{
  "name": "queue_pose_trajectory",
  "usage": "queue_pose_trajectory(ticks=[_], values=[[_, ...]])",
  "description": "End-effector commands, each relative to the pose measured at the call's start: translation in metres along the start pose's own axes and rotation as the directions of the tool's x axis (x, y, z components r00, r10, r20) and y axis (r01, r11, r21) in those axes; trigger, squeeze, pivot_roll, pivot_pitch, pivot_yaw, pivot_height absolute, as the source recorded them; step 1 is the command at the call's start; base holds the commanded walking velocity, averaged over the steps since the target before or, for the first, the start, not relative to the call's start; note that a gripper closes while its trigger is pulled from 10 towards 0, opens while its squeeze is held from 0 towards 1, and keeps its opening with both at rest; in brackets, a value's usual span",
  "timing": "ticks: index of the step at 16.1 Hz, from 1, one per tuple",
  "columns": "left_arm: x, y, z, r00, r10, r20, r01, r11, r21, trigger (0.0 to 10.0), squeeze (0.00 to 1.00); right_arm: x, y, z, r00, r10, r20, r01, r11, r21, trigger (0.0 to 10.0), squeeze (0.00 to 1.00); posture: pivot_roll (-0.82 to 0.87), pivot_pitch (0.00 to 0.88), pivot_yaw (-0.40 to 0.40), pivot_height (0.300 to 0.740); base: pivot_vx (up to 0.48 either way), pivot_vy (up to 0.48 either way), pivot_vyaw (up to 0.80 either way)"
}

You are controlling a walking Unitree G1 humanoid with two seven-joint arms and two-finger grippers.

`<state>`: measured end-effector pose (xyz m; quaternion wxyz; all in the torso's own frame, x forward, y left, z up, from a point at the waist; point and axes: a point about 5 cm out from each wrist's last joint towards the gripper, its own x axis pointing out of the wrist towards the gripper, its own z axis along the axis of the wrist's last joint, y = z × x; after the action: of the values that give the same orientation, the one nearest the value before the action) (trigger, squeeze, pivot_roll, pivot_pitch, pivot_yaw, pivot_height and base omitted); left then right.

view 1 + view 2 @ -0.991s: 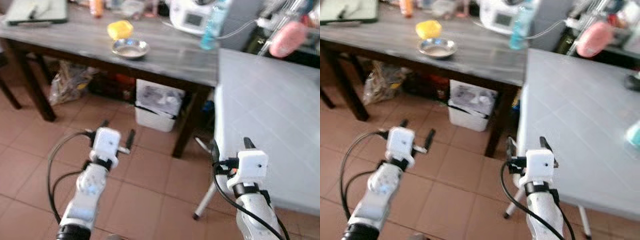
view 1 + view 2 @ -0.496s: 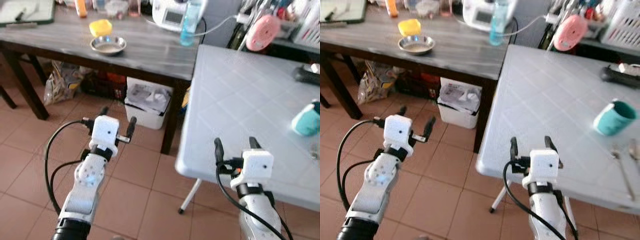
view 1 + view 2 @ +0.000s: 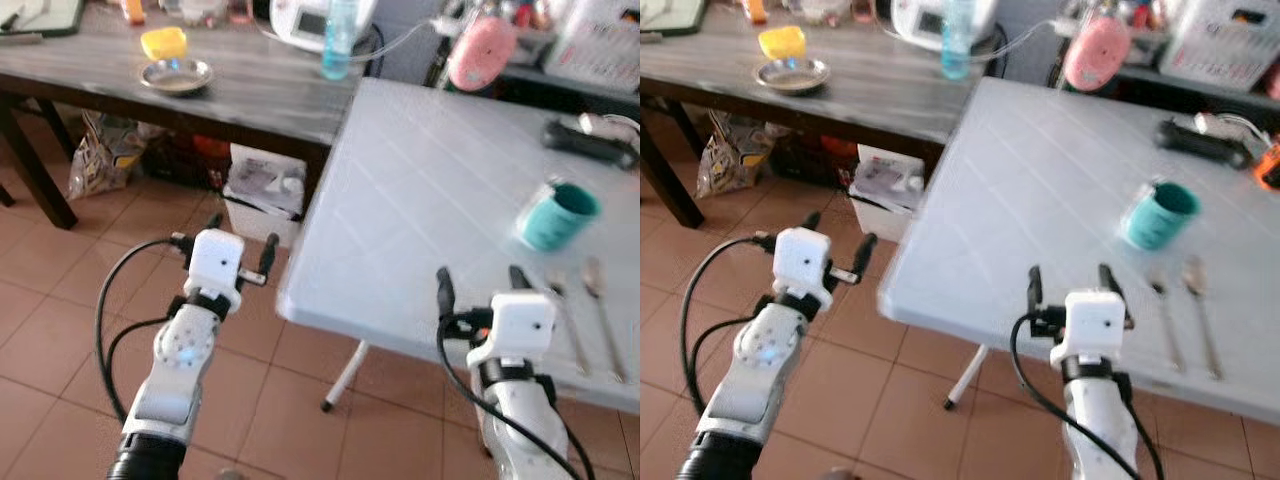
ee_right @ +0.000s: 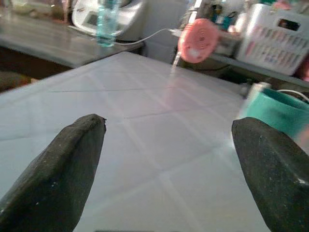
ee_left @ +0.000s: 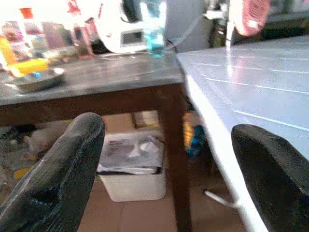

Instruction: Setting the table

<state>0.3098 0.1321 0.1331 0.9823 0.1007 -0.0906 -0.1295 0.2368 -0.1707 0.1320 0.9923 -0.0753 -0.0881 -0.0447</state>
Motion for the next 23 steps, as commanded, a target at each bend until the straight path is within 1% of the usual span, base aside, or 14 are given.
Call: queue_pose_trajectory(ticks=[1,5,7,9,14,17,20,23], values=[[0.004,-0.008,0.001,1.000,-0.027,0.005,0.027,1.000,-0.005,10.0,0.00,-0.001,-0.008,-0.003,0.999,-0.039,-0.012,0.039,0.999,-0.018,10.0,0.00,0.20,0.111,-0.075,0.740,0.000,-0.330,-0.41],[0.006,-0.010,0.000,0.999,-0.034,0.003,0.034,0.999,-0.012,10.0,0.00,0.000,-0.007,-0.003,0.999,-0.046,-0.013,0.045,0.999,-0.019,10.0,0.00,0.19,0.113,-0.070,0.740,0.000,-0.332,-0.78],[0.008,-0.014,-0.001,0.999,-0.043,0.003,0.044,0.999,-0.017,10.0,0.00,0.001,-0.006,-0.004,0.999,-0.042,-0.013,0.042,0.999,-0.019,10.0,0.00,0.18,0.119,-0.071,0.740,0.000,-0.332,-0.50],[0.008,-0.016,-0.002,0.999,-0.049,0.003,0.049,0.999,-0.023,10.0,0.00,0.003,-0.007,-0.003,0.999,-0.040,-0.012,0.040,0.999,-0.021,10.0,0.00,0.18,0.122,-0.072,0.740,0.000,-0.152,0.00],[0.009,-0.015,-0.003,1.000,-0.031,0.000,0.031,0.999,-0.042,10.0,0.00,0.007,-0.005,-0.002,1.000,-0.019,-0.006,0.019,1.000,-0.013,10.0,0.00,0.18,0.130,-0.067,0.740,0.000,0.000,0.00],[0.012,-0.016,0.000,0.999,-0.043,0.008,0.043,0.998,-0.044,10.0,0.00,0.010,-0.005,-0.001,1.000,-0.015,-0.001,0.015,1.000,-0.012,10.0,0.00,0.18,0.133,-0.062,0.740,0.000,0.000,0.00],[0.011,-0.015,0.001,0.998,-0.057,0.018,0.058,0.997,-0.049,10.0,0.00,0.009,-0.003,-0.002,1.000,-0.008,-0.004,0.008,1.000,-0.010,10.0,0.00,0.18,0.135,-0.060,0.740,0.000,0.000,0.00],[0.010,-0.016,-0.001,0.998,-0.063,0.014,0.063,0.997,-0.043,10.0,0.00,0.009,0.001,-0.002,1.000,0.008,-0.003,-0.008,1.000,-0.001,10.0,0.00,0.18,0.141,-0.054,0.740,0.254,0.000,0.00]])
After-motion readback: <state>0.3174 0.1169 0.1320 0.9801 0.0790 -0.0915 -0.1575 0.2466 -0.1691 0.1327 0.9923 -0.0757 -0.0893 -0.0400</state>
